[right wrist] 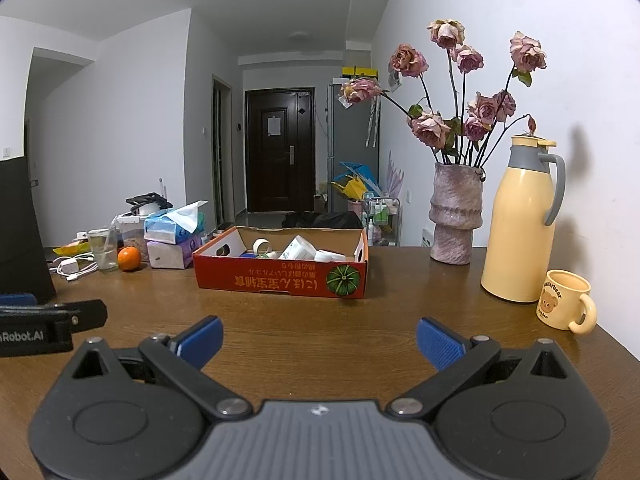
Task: Organize rigid objects
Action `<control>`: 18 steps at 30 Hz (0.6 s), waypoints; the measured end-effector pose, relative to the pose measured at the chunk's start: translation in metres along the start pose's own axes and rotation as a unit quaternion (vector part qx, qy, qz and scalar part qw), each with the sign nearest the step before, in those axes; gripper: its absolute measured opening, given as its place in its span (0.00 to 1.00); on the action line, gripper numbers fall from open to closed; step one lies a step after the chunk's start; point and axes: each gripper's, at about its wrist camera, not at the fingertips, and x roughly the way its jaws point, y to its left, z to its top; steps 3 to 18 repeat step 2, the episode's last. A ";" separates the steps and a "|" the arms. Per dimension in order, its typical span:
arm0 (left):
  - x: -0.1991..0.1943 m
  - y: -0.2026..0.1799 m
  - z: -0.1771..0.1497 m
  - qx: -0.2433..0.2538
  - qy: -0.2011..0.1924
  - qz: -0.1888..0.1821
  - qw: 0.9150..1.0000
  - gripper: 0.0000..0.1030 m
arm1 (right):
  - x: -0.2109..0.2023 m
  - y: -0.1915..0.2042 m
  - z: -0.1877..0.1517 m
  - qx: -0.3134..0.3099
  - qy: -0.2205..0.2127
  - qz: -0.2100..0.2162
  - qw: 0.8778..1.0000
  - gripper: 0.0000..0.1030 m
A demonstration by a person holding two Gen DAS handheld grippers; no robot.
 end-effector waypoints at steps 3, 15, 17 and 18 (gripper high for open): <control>0.001 0.001 0.000 -0.003 0.002 -0.005 1.000 1.00 | 0.001 0.000 0.000 0.000 0.000 0.000 1.000 1.00; 0.001 0.001 0.000 -0.003 0.002 -0.005 1.000 1.00 | 0.001 0.000 0.000 0.000 0.000 0.000 1.000 1.00; 0.001 0.001 0.000 -0.003 0.002 -0.005 1.000 1.00 | 0.001 0.000 0.000 0.000 0.000 0.000 1.000 1.00; 0.001 0.001 0.000 -0.003 0.002 -0.005 1.000 1.00 | 0.001 0.000 0.000 0.000 0.000 0.000 1.000 1.00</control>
